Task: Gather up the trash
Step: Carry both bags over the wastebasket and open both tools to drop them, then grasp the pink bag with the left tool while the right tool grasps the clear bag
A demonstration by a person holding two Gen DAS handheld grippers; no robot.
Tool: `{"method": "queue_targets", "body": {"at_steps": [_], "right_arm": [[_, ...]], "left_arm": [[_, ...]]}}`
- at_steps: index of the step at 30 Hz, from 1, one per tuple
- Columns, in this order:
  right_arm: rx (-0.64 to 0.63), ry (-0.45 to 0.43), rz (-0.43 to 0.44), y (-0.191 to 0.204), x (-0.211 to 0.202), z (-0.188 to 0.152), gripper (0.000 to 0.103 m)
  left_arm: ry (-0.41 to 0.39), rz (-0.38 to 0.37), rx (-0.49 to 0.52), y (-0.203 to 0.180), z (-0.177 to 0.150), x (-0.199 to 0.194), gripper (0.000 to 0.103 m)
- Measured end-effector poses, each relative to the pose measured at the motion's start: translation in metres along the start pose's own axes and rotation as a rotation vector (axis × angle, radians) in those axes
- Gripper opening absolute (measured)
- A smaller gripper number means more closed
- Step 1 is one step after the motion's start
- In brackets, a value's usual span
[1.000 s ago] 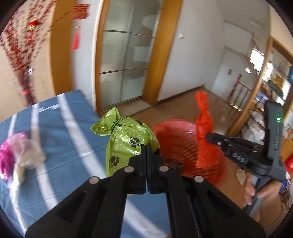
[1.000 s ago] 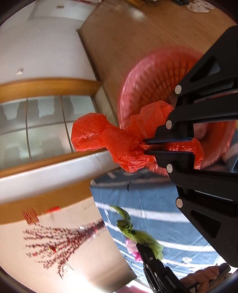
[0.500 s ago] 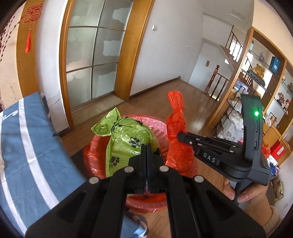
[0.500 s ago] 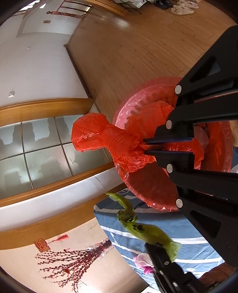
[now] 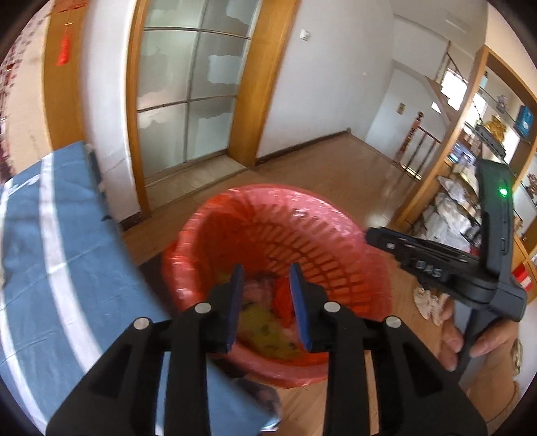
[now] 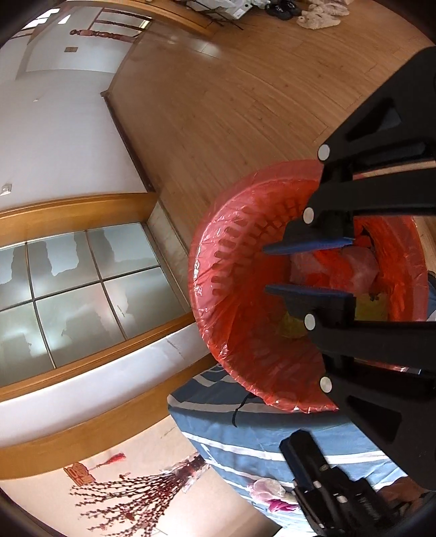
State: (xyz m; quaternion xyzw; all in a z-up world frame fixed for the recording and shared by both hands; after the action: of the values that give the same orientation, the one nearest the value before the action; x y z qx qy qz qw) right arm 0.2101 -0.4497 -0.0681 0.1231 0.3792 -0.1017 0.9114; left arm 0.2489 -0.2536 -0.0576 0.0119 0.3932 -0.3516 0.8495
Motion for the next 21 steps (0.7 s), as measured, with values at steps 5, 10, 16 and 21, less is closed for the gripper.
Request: {"method": "queue_targets", "body": {"at_steps": [5,10,16,21], "right_arm": [[-0.12,-0.065,0.029,0.046,-0.016,0.004,0.04],[-0.229,-0.091,0.169,0.137,-0.02,0.003,0.04],[-0.346,-0.063,0.328,0.25,-0.015,-0.013,0.04],[-0.425,-0.039,0.436,0.346,-0.011,-0.038,0.04]], "left_arm": [[-0.067,0.145,-0.032,0.06,-0.01,-0.038,0.041],[-0.123,0.328,-0.121,0.146,-0.025,-0.094,0.045],[-0.18,0.534,-0.239,0.243,-0.052,-0.169,0.052],[-0.22,0.691,-0.341,0.318,-0.076,-0.227,0.052]]}}
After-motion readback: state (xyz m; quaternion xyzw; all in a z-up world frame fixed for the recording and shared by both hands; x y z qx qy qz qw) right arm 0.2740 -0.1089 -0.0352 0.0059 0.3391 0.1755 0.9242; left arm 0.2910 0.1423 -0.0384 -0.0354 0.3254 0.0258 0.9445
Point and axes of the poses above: each gripper's, at about its wrist camera, not at the fingertips, and x roughly the way its jaws point, y to its left, z to its top, the point moved 6 cm from there along x, roughly the way its jaws point, and after that the axes turned 3 degrees about -z, right-handed, at the moved point
